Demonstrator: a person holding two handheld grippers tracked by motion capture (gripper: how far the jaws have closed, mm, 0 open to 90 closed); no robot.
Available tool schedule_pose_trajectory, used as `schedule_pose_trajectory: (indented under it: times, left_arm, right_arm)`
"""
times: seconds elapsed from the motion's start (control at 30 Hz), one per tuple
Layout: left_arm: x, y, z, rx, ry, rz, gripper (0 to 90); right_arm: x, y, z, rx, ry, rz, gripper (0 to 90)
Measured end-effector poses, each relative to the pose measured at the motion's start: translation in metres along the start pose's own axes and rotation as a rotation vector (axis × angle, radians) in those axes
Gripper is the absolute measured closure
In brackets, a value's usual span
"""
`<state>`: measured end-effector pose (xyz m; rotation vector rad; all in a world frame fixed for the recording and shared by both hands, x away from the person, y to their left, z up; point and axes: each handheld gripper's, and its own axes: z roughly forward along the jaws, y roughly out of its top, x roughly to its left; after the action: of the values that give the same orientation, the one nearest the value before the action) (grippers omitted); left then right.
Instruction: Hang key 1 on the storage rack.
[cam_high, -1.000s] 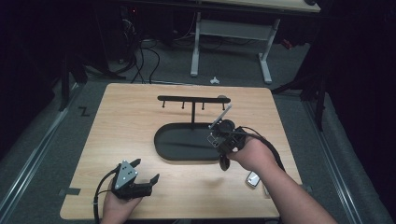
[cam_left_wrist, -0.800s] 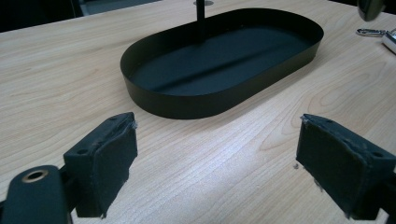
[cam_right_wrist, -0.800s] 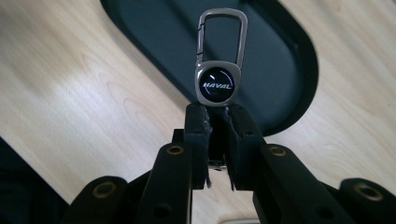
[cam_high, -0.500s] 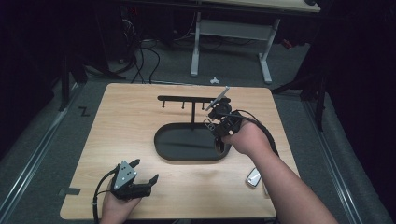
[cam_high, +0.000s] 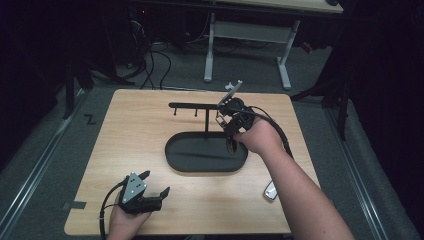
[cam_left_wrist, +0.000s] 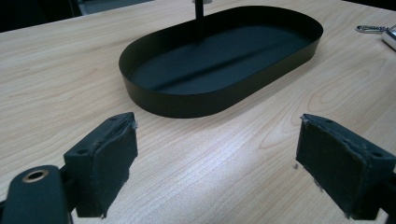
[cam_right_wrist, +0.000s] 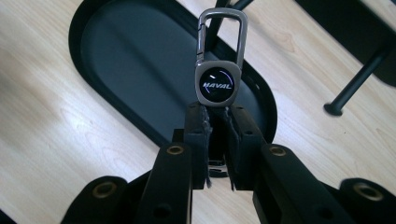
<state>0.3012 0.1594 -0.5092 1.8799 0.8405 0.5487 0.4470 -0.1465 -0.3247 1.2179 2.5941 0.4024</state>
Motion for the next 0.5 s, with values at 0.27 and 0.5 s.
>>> schedule_pose_trajectory:
  times: [0.27,0.5]
  left_arm:
    - [0.001,0.000,0.000,0.007,-0.003,0.002,12.9]
    - [0.001,0.000,-0.001,0.009,-0.005,0.002,12.9]
  right_arm:
    - [-0.002,0.010,0.004,0.002,-0.004,0.026,80.5]
    - [-0.002,0.014,0.011,0.007,-0.011,0.029,80.4]
